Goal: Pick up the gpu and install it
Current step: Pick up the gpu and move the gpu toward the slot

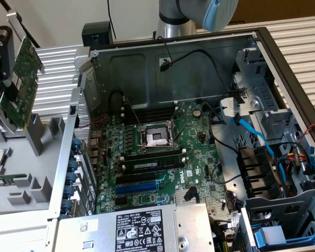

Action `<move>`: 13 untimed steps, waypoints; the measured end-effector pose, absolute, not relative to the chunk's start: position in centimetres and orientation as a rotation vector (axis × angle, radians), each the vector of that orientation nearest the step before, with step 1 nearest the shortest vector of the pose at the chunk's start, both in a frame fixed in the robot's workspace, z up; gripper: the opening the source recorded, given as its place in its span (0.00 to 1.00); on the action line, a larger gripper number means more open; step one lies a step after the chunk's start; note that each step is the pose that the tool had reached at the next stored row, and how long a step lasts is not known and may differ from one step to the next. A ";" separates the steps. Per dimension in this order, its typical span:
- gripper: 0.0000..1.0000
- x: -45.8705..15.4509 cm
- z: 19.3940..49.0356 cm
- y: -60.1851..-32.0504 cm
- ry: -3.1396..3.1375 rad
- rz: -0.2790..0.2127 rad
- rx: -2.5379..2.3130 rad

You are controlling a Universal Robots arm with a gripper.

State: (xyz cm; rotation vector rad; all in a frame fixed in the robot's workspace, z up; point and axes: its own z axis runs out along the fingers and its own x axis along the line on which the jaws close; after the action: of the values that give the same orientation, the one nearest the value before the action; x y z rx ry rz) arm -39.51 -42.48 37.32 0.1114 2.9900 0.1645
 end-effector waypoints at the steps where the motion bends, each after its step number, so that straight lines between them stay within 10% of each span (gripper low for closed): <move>1: 0.27 -39.3 37.7 -42.5 2.991 0.165 0.112; 13: 0.27 -37.9 39.8 -42.5 3.071 0.165 0.111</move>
State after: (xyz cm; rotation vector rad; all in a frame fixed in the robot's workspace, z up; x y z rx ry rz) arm -37.91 -42.48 39.77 0.1108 3.0707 0.1653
